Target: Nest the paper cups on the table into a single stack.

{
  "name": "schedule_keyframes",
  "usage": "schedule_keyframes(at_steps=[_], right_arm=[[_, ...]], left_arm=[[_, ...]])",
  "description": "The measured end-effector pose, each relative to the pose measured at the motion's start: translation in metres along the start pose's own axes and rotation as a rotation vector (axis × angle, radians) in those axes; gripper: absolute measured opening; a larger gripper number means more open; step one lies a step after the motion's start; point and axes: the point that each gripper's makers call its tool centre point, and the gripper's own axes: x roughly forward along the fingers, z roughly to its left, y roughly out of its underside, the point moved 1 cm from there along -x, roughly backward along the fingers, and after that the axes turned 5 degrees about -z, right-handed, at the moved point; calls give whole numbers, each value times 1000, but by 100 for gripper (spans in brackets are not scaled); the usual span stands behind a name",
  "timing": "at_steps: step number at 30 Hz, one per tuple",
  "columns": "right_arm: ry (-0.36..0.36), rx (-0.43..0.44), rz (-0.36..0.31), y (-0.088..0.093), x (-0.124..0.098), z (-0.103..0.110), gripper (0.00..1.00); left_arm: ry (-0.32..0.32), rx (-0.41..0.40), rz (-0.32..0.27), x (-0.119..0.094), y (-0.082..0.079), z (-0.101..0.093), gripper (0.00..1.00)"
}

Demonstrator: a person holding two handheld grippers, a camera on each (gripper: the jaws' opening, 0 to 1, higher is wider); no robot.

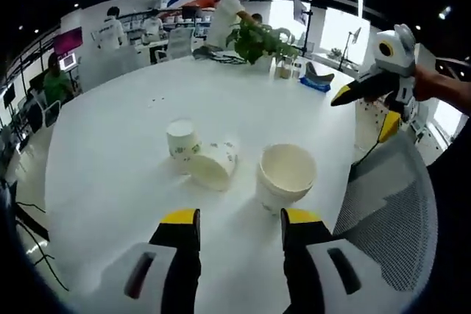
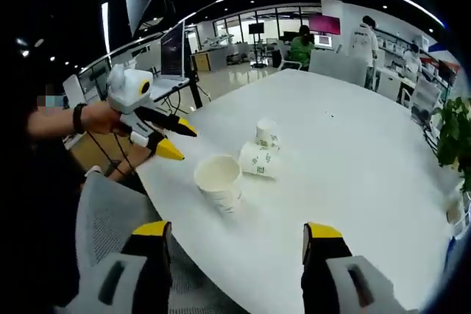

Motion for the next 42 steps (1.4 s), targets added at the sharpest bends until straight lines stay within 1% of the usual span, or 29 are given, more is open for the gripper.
schedule_keyframes(at_steps=[6,7,10,14,15,18,19,22,23,28,30,32,36,37,38,39,42], right_arm=[[24,19,-10,6,-6,4,77],[29,21,-9,8,-7,3,78],[43,33,-3,14,-10,6,79],[52,53,-1,19,-12,7,79],[55,58,-1,19,-12,7,79],[61,65,0,22,-14,9,79],[63,66,1,23,-14,9,79],[72,75,2,25,-17,7,79],[73,77,2,26,-17,7,79],[89,100,8,33,-22,5,78],[95,108,13,36,-26,4,78],[100,114,17,37,-26,4,78],[107,124,21,39,-26,3,78],[110,127,20,39,-26,4,78],[112,131,19,39,-26,4,77],[113,133,19,39,-26,4,77],[113,142,20,40,-25,6,77]], left_arm=[[20,-59,-21,13,-9,1,42],[21,-71,-25,18,-10,6,42],[26,-113,-40,26,-13,11,41],[40,-156,-49,38,-15,14,41],[49,-169,-54,38,-15,11,42],[56,-243,-79,47,-18,13,42],[53,-267,-86,50,-15,18,41],[49,-274,-79,58,-14,21,41],[47,-290,-78,58,-13,17,40],[60,-369,-97,70,-16,15,39],[63,-381,-98,75,-17,12,39],[67,-386,-93,85,-16,14,39],[76,-406,-94,93,-17,11,38],[79,-411,-94,101,-20,16,38],[84,-415,-94,103,-20,16,38],[86,-418,-95,100,-18,13,38],[93,-426,-93,104,-17,9,38]])
